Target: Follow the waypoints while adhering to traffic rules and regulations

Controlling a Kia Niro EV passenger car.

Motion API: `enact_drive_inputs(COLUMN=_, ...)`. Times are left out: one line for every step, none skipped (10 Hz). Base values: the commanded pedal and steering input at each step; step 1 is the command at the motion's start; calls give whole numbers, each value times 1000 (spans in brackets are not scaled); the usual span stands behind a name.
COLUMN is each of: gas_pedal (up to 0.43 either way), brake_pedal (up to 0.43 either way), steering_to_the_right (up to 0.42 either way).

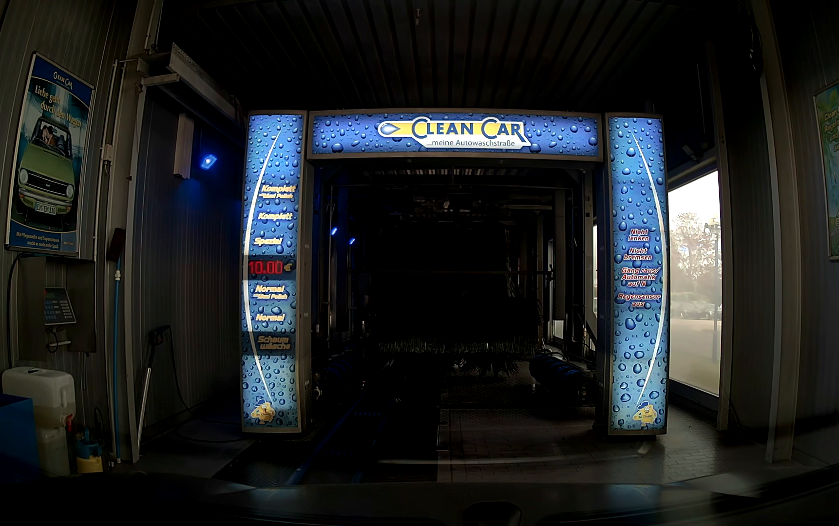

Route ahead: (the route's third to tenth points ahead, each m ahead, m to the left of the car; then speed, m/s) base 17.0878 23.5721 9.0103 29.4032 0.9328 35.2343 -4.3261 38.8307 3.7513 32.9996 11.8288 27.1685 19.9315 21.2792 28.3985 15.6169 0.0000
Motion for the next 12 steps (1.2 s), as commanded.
enact_drive_inputs(gas_pedal=0, brake_pedal=0, steering_to_the_right=-15)
enact_drive_inputs(gas_pedal=0, brake_pedal=0, steering_to_the_right=-14)
enact_drive_inputs(gas_pedal=0, brake_pedal=0, steering_to_the_right=-14)
enact_drive_inputs(gas_pedal=0, brake_pedal=0, steering_to_the_right=-14)
enact_drive_inputs(gas_pedal=0, brake_pedal=0, steering_to_the_right=-14)
enact_drive_inputs(gas_pedal=0, brake_pedal=0, steering_to_the_right=-14)
enact_drive_inputs(gas_pedal=0, brake_pedal=0, steering_to_the_right=-14)
enact_drive_inputs(gas_pedal=0, brake_pedal=0, steering_to_the_right=-14)
enact_drive_inputs(gas_pedal=0, brake_pedal=0, steering_to_the_right=-14)
enact_drive_inputs(gas_pedal=0, brake_pedal=6, steering_to_the_right=-14)
enact_drive_inputs(gas_pedal=0, brake_pedal=0, steering_to_the_right=-14)
enact_drive_inputs(gas_pedal=0, brake_pedal=0, steering_to_the_right=-14)
